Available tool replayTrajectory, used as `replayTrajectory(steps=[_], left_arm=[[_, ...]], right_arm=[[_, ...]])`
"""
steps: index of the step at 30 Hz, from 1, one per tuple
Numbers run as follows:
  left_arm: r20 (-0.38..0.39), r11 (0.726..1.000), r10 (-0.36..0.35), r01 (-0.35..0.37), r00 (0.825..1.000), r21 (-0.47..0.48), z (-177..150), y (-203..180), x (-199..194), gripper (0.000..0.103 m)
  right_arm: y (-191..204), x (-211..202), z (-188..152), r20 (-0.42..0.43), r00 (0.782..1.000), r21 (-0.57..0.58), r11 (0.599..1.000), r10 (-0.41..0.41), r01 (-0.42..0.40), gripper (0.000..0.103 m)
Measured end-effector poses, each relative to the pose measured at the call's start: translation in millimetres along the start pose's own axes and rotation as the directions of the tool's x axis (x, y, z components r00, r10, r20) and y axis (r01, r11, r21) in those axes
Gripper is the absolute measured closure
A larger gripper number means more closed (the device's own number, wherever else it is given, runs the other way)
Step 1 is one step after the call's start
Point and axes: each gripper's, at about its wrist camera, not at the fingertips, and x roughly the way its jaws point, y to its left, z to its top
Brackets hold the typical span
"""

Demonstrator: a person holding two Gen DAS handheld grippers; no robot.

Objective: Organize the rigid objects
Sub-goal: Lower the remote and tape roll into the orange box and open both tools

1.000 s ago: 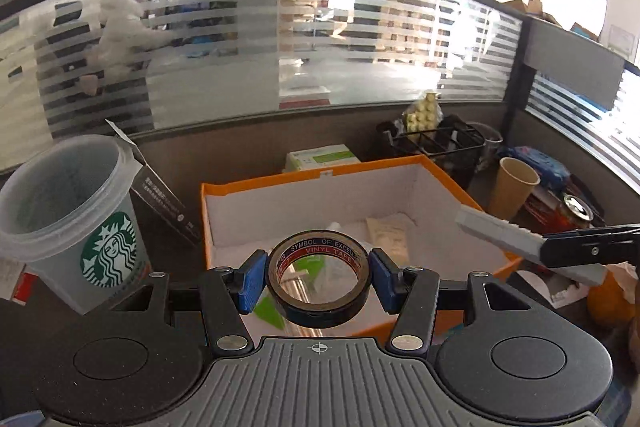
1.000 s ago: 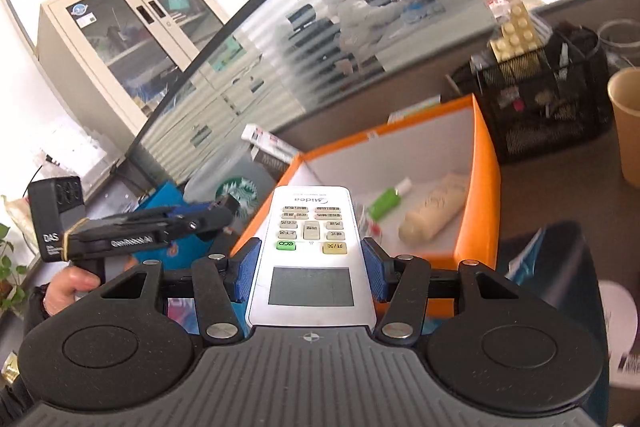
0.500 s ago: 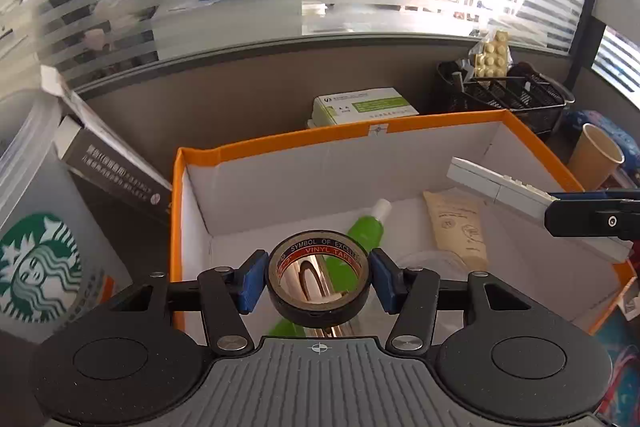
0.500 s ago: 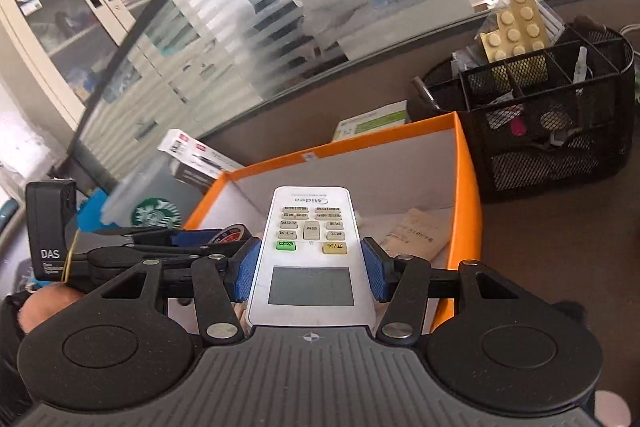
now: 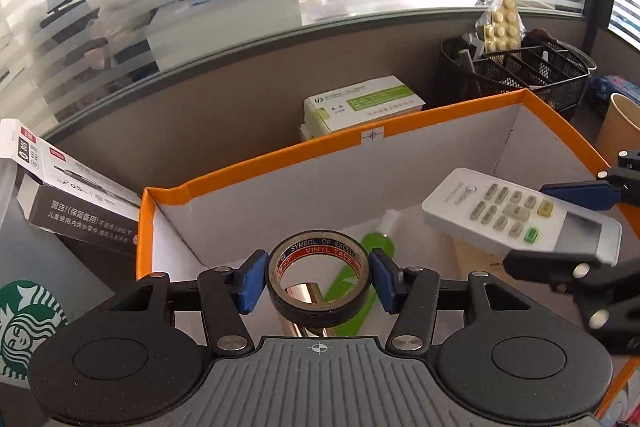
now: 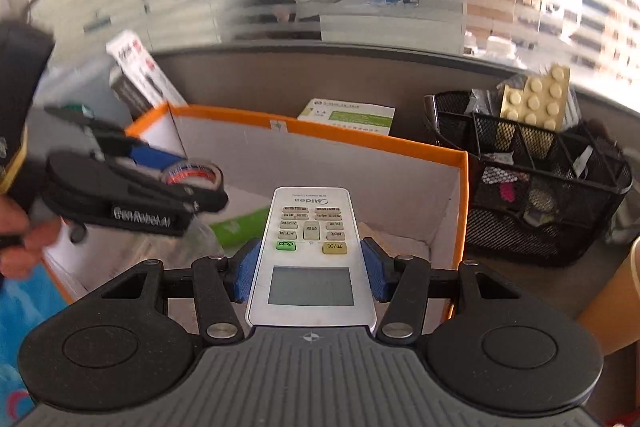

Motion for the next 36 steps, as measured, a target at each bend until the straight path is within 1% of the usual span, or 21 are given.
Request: replayTrajectory(steps=[3,7,9,12,13,16,18,21,22,23,25,27,30,32,33,35,36], left_arm=[[-0.041,1.000,-0.002,0.003,0.999,0.012,5.9,-3.0,3.5,0.049],[-0.078,0.999,0.025,-0.023,0.997,0.024,13.0,-7.2,8.9,0.049],[-0.087,0.999,0.041,-0.038,0.995,0.030,16.3,-10.0,11.1,0.049],[-0.087,0.998,0.062,-0.060,0.994,0.031,18.3,-11.3,12.9,0.049],[-0.088,0.998,0.064,-0.062,0.994,0.025,18.8,-11.5,13.4,0.049],[-0.090,0.998,0.064,-0.063,0.994,0.009,18.9,-11.5,13.7,0.049],[-0.080,0.997,0.075,-0.075,0.994,0.012,19.1,-13.4,13.8,0.049],[-0.077,0.997,0.073,-0.073,0.994,0.007,20.4,-15.7,15.1,0.048],[-0.090,0.997,0.079,-0.078,0.993,0.016,20.0,-17.6,18.0,0.047],[-0.097,0.996,0.088,-0.085,0.991,0.028,18.5,-20.3,20.8,0.042],[-0.103,0.992,0.112,-0.106,0.988,0.062,16.6,-25.6,24.0,0.041],[-0.072,0.995,0.092,-0.089,0.993,0.054,17.1,-25.4,18.2,0.039],[-0.062,0.995,0.094,-0.090,0.994,0.053,15.3,-25.4,13.0,0.031],[-0.039,0.994,0.098,-0.095,0.994,0.058,12.6,-25.8,6.5,0.023],[-0.024,0.993,0.104,-0.102,0.994,0.059,11.3,-25.9,1.7,0.021],[0.019,0.993,0.106,-0.107,0.994,0.057,8.8,-25.9,-11.1,0.012],[0.043,0.993,0.104,-0.107,0.994,0.058,7.4,-25.7,-18.1,0.010]], right_arm=[[9.8,6.6,-0.6,-0.032,0.998,-0.081,0.995,-0.060,0.057,0.052],[15.1,13.6,2.3,-0.072,0.993,-0.146,0.985,-0.098,0.087,0.052],[18.4,18.2,3.5,-0.098,0.991,-0.161,0.984,-0.087,0.070,0.052],[24.0,23.3,4.0,-0.139,0.990,-0.148,0.989,-0.019,-0.002,0.052],[28.4,24.7,3.4,-0.148,0.989,-0.163,0.987,-0.016,-0.008,0.052],[37.5,26.5,1.5,-0.155,0.987,-0.202,0.979,-0.039,0.007,0.052],[36.9,25.9,1.4,-0.156,0.987,-0.194,0.981,-0.034,0.003,0.051],[34.0,25.0,1.0,-0.166,0.986,-0.178,0.984,-0.022,-0.008,0.048],[33.3,24.2,0.5,-0.166,0.986,-0.175,0.984,-0.020,-0.010,0.047],[32.7,23.2,0.0,-0.164,0.986,-0.173,0.985,-0.021,-0.007,0.046],[30.9,21.1,-0.7,-0.162,0.987,-0.169,0.986,-0.023,-0.005,0.043],[28.5,18.2,-2.1,-0.157,0.987,-0.162,0.987,-0.021,-0.005,0.042],[22.9,11.0,-2.9,-0.145,0.989,-0.140,0.990,-0.012,-0.009,0.041],[21.0,3.2,-3.3,-0.126,0.992,-0.138,0.990,-0.023,0.005,0.041],[22.4,0.7,-4.4,-0.117,0.993,-0.134,0.991,-0.024,0.008,0.041],[20.6,-8.7,-5.1,-0.099,0.995,-0.117,0.993,-0.016,0.004,0.040],[20.5,-14.3,-5.9,-0.088,0.996,-0.109,0.994,-0.014,0.004,0.040]])
